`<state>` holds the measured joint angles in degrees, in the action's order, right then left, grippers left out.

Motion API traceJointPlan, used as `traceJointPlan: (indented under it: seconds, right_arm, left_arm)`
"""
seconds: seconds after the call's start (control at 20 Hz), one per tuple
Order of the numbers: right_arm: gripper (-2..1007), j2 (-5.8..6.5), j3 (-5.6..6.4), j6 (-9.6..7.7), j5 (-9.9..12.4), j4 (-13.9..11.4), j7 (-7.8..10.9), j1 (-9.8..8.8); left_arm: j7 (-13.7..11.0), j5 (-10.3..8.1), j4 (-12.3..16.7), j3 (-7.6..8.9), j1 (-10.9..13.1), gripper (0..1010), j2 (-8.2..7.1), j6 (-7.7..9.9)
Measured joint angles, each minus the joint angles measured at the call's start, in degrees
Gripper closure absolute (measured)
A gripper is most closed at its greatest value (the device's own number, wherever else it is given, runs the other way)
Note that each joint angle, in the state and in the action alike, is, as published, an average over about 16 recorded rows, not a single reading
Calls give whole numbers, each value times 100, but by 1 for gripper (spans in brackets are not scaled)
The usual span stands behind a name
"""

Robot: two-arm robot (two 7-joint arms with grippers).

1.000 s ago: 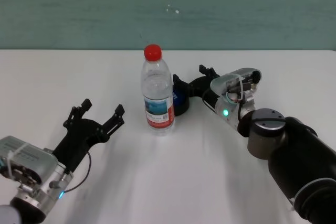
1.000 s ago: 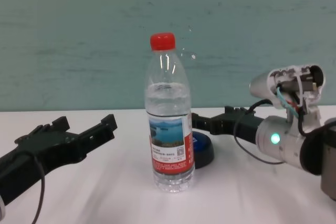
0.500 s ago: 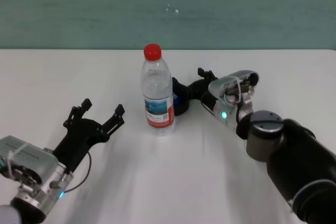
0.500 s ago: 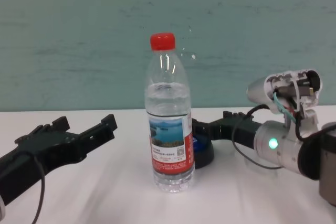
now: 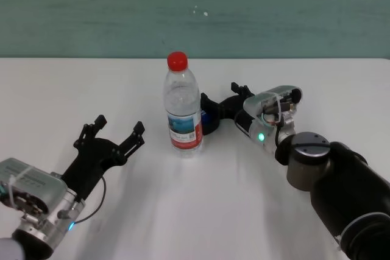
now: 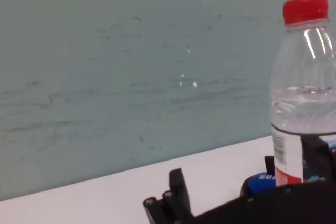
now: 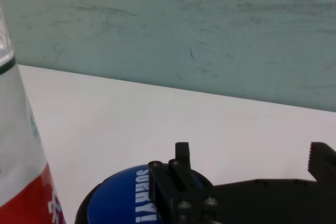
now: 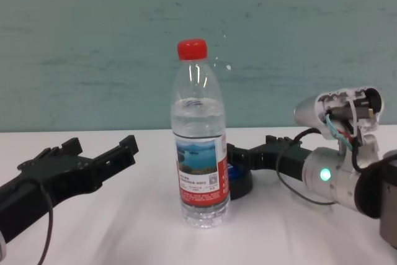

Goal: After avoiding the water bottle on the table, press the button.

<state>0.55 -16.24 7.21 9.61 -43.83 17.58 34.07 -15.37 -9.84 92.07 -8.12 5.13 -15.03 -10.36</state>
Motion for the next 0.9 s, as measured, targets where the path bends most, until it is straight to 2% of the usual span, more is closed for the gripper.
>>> traceJointPlan:
  seconds: [0.25,0.45,0.9]
  right_arm:
    - [1,10,13,-24,6,-53,4,-46]
    - [1,31,22,-50,17,-193,-1,-115]
    - [1,123,21,-115,18,-753,-68,-340]
  left_arm:
    - [0,0,0,0,0,0,0,0]
    - [0,0,0,0,0,0,0,0]
    - [0,0,0,0,0,0,0,0]
